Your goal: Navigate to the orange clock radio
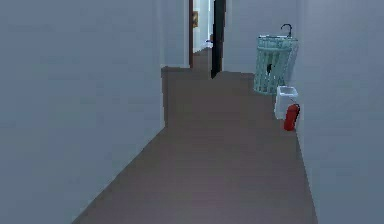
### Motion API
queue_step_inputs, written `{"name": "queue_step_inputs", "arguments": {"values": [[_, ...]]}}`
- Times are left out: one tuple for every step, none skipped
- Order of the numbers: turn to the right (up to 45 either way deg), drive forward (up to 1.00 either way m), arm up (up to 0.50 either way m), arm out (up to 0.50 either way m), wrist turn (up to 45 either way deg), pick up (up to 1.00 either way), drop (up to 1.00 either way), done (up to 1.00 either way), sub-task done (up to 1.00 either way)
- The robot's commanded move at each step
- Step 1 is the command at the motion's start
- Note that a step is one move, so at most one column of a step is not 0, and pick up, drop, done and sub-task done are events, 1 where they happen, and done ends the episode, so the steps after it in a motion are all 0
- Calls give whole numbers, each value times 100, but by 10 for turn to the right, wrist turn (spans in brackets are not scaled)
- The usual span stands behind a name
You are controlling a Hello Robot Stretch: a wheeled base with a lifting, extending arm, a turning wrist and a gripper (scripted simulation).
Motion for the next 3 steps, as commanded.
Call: {"name": "queue_step_inputs", "arguments": {"values": [[0,100,0,0,0,0,0,0,0],[0,100,0,0,0,0,0,0,0],[0,60,0,0,0,0,0,0,0]]}}
